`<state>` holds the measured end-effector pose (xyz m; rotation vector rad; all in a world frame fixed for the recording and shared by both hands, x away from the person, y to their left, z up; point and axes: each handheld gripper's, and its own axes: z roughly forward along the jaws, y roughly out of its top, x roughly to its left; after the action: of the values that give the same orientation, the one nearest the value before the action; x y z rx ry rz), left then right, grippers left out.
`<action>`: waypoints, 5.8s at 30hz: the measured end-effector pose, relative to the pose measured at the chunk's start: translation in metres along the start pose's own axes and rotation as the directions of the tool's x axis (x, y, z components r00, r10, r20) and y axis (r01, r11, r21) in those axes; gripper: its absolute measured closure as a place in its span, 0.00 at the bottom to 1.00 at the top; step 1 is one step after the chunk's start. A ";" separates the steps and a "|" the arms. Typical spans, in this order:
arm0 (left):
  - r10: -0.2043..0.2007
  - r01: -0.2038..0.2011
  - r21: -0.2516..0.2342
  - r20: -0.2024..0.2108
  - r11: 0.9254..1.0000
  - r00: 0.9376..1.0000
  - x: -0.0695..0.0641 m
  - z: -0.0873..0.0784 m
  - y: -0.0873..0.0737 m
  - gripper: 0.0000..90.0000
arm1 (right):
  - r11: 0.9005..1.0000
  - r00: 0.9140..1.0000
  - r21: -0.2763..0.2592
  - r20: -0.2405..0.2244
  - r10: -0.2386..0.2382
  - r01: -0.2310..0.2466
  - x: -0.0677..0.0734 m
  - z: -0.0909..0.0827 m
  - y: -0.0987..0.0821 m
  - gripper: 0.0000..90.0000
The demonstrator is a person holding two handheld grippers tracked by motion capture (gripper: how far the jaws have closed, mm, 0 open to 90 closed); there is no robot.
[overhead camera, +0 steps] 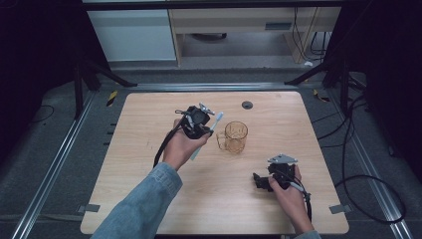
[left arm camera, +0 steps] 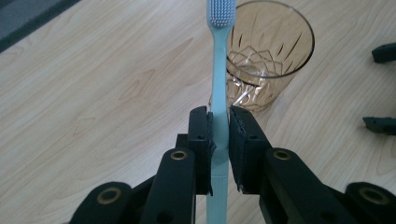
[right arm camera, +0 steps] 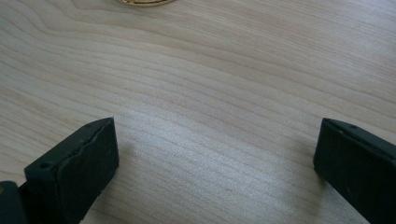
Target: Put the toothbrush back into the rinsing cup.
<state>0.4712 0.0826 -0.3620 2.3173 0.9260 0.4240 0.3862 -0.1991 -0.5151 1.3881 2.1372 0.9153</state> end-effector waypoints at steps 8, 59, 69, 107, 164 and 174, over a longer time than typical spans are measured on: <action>-0.018 0.016 -0.085 -0.029 0.996 0.999 -0.004 -0.001 0.002 0.88 | 1.000 1.000 -0.002 -0.001 -0.008 0.008 0.000 0.000 0.000 0.01; -0.076 0.006 -0.592 -0.095 0.806 0.993 -0.015 -0.013 -0.011 0.88 | 0.999 0.999 0.001 -0.037 -0.040 0.040 0.002 0.000 0.000 0.00; -0.086 0.014 -0.650 -0.079 0.760 0.993 -0.017 -0.007 -0.016 0.88 | 0.999 0.998 0.000 -0.042 -0.046 0.046 0.002 0.000 0.000 0.00; -0.124 0.091 -0.780 0.018 0.619 0.992 -0.006 0.019 -0.039 0.88 | 0.998 0.997 -0.002 -0.054 -0.064 0.063 0.003 0.000 0.000 0.01; -0.119 0.090 -0.744 0.015 0.662 0.993 -0.016 0.058 -0.057 0.88 | 0.998 0.996 -0.001 -0.064 -0.070 0.070 0.004 0.000 0.000 0.01; -0.121 0.091 -0.735 0.013 0.672 0.993 -0.016 0.062 -0.063 0.88 | 0.997 0.995 -0.002 -0.064 -0.074 0.074 0.004 0.000 0.000 0.01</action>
<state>0.4577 0.0823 -0.4509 1.5003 0.7130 0.6523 0.3845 -0.1960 -0.5150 1.2861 2.2201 0.9427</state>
